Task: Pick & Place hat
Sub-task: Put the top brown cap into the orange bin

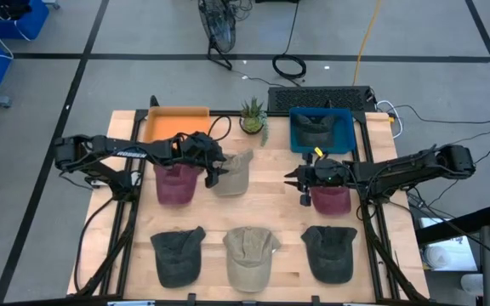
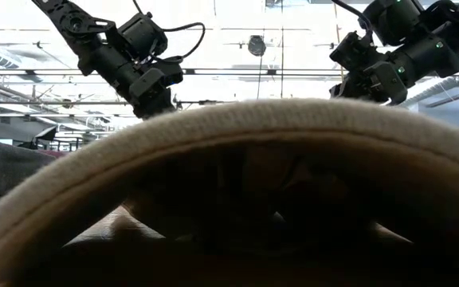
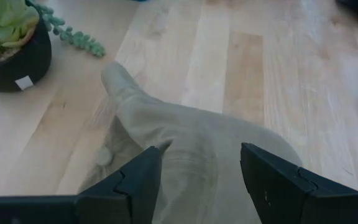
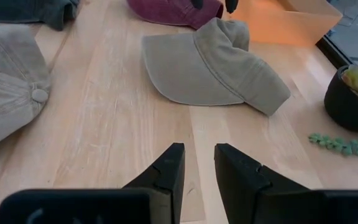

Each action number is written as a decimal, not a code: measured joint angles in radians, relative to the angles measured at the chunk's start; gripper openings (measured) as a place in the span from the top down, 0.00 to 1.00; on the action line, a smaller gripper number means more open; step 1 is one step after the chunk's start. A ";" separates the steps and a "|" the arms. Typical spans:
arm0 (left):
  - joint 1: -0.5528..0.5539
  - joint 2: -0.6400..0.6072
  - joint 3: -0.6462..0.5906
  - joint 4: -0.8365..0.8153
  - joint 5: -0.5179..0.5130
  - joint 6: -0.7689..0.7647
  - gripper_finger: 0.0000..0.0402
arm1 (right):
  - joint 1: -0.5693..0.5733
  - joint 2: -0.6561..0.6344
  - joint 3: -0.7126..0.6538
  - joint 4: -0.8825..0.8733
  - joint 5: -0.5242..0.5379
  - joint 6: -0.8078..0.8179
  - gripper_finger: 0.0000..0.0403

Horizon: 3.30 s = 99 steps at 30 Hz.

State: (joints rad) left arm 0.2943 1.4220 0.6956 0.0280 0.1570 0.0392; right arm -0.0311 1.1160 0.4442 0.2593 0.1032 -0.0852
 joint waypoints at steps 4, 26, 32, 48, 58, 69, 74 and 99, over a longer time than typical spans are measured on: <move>0.000 0.000 0.027 -0.037 0.004 0.026 0.44 | 0.000 0.000 0.000 0.016 0.000 -0.016 0.81; 0.002 0.261 0.299 -0.395 -0.025 0.063 0.49 | 0.000 0.000 0.000 -0.033 -0.001 -0.058 0.81; 0.002 0.264 0.299 -0.402 -0.011 0.076 0.71 | 0.000 0.000 0.000 -0.033 0.000 -0.059 0.81; 0.002 0.257 0.504 -0.637 0.026 0.208 0.98 | 0.000 0.000 0.000 -0.061 0.000 -0.063 0.81; 0.036 0.160 0.641 -0.996 -0.065 0.310 0.98 | 0.000 0.000 0.000 -0.110 0.000 -0.042 0.81; 0.228 -0.115 0.471 -1.015 -0.083 0.438 0.99 | 0.000 0.000 0.000 -0.104 -0.002 -0.046 0.81; 0.309 -0.163 0.471 -0.972 -0.204 0.615 0.97 | 0.000 0.000 0.000 -0.095 -0.001 -0.059 0.81; 0.573 -0.055 0.336 -0.910 -0.212 0.808 0.97 | 0.000 -0.001 -0.074 0.029 -0.003 -0.055 0.81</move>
State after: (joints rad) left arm 0.8676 1.3671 1.0318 -0.8823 -0.0547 0.8467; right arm -0.0310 1.1152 0.3702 0.2882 0.1001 -0.1398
